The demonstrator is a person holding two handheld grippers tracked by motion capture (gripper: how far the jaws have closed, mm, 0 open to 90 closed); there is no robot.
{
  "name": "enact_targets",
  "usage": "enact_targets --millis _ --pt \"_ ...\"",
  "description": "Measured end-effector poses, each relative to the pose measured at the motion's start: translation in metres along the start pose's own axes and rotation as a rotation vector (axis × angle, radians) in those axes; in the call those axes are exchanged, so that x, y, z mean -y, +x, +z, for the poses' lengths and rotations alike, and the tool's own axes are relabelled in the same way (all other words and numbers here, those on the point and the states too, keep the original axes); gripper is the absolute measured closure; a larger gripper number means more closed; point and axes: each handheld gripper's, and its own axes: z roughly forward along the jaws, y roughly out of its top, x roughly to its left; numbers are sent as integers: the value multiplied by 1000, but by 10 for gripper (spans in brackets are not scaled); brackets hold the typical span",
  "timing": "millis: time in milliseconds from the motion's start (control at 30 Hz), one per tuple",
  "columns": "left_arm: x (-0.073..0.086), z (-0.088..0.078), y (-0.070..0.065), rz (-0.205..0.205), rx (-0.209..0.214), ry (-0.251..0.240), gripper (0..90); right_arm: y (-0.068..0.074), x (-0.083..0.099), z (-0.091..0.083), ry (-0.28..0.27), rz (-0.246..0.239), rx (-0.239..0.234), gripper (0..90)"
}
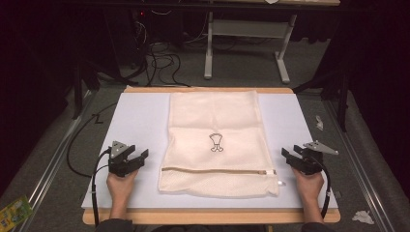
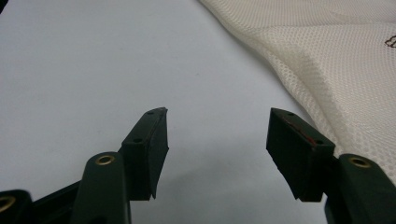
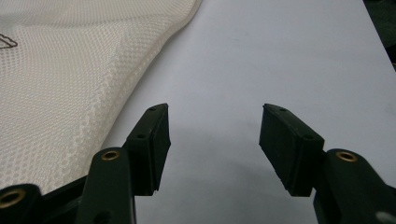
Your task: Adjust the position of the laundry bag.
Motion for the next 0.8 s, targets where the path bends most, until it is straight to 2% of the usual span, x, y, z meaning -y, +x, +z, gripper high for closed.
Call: enact_targets --millis 267,467,533,633,700,800 --pt "0 0 -1 1 -4 3 394 -1 0 0 1 5 0 438" --pt "0 1 -1 7 5 9 399 -3 0 1 3 30 3 439" --pt "-1 1 -2 14 -3 10 389 -4 -1 2 14 38 0 441" --pt "-1 1 -3 21 -7 9 434 -4 -2 3 37 41 7 447" --pt "-2 3 -3 23 -4 27 436 -4 -2 3 29 43 4 479" --pt "-3 4 -6 42 -29 41 418 -4 -2 4 45 43 -7 480"
